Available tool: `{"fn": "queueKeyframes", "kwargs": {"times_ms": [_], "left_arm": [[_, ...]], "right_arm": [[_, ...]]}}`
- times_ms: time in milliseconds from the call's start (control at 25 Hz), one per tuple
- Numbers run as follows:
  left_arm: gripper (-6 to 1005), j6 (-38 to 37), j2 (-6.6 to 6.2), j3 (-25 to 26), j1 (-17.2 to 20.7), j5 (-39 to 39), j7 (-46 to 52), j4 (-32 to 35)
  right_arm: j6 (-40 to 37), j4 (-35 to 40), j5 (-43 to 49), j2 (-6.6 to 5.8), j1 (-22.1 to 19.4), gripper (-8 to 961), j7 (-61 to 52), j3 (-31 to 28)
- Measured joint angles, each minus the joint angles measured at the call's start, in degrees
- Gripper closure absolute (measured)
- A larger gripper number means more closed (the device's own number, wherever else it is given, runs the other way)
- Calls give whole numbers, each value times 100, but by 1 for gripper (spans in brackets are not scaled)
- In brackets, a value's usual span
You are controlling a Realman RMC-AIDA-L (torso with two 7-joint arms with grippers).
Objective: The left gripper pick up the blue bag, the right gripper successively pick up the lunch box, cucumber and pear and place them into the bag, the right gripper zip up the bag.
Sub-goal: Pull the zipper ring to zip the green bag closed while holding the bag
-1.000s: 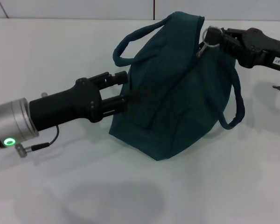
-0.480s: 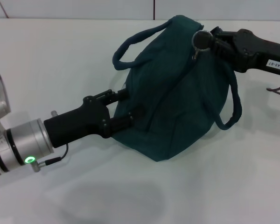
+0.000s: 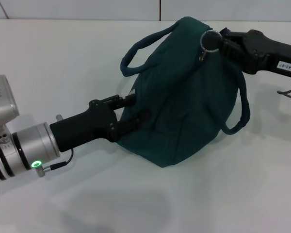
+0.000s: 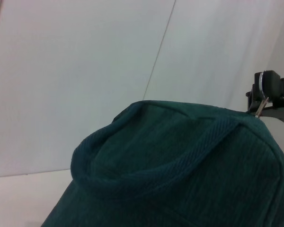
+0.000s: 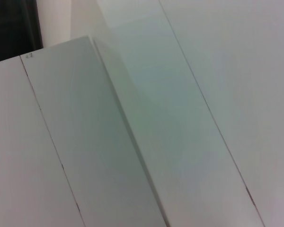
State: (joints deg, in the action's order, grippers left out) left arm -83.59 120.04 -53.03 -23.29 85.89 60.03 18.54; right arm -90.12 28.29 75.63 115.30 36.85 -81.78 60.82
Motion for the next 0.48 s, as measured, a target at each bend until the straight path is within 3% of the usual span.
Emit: {"fn": "queueKeyframes", "kwargs": {"times_ms": [480], "left_arm": [[669, 72, -57, -197, -30, 74, -279, 27]], "right_arm": [[21, 0, 42, -23, -98, 945, -6, -6]]}}
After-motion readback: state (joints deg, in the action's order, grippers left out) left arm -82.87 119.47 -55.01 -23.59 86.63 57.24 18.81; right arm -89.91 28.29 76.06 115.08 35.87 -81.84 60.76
